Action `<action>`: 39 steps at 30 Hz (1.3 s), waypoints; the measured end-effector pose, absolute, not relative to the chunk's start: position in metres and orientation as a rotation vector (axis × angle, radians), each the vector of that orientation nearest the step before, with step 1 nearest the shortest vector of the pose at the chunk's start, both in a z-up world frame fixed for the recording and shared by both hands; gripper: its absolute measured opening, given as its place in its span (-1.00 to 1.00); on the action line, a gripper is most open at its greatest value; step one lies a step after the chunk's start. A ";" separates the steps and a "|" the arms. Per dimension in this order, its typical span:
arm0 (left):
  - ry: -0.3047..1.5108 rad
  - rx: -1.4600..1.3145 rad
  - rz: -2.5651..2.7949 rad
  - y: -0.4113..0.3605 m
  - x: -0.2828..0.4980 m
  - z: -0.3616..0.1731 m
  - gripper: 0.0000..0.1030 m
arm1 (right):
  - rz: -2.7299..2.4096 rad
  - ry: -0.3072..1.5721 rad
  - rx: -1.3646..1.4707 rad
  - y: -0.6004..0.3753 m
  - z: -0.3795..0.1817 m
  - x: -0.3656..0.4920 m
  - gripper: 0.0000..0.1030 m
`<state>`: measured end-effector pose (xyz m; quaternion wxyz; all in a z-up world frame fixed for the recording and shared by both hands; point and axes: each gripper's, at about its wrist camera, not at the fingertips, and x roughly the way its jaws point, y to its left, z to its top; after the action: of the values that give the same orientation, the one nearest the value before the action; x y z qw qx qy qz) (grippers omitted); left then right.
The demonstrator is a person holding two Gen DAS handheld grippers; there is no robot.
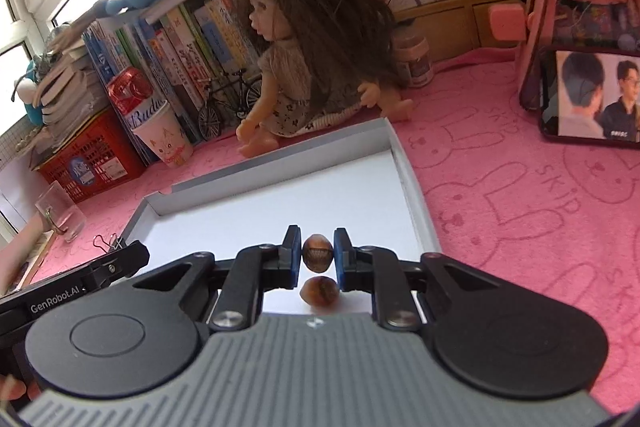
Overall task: Organize rigid objects
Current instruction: 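Carry the lid and the hazelnut over the tray with both grippers, then open the right gripper to drop the hazelnut while the left releases the lid in the tray, then withdraw both open grippers from the tray toward the remaining loose objects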
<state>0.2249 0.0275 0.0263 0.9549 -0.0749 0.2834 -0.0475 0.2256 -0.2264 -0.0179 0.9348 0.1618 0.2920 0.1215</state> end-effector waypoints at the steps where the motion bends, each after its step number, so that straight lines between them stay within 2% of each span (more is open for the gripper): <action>1: 0.578 -0.150 -0.100 0.027 0.228 0.025 -0.42 | 0.248 0.604 0.332 -0.225 -0.020 0.228 -0.59; 26: 0.670 -0.115 -0.078 0.018 0.254 0.004 -0.41 | 0.272 0.676 0.353 -0.224 -0.032 0.247 -0.59; 29: 0.670 -0.110 -0.076 0.017 0.253 0.004 -0.39 | 0.275 0.676 0.355 -0.224 -0.031 0.246 -0.49; 30: 0.667 -0.108 -0.075 0.017 0.252 0.005 -0.35 | 0.274 0.671 0.356 -0.224 -0.030 0.245 -0.48; 32: 0.660 -0.109 -0.080 0.017 0.250 0.008 -0.12 | 0.277 0.664 0.353 -0.225 -0.028 0.242 -0.39; 35: 0.639 -0.096 -0.081 0.015 0.243 0.014 -0.02 | 0.283 0.645 0.322 -0.224 -0.023 0.235 -0.29; 37: 0.624 -0.086 -0.086 0.014 0.237 0.018 0.05 | 0.291 0.625 0.285 -0.223 -0.018 0.227 -0.06; 39: 0.607 -0.074 -0.097 0.012 0.230 0.023 0.10 | 0.297 0.603 0.248 -0.221 -0.013 0.219 -0.03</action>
<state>0.2298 0.0124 0.0231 0.9525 -0.0367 0.2985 -0.0477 0.2191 -0.2207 -0.0127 0.9365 0.1213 0.2953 0.1452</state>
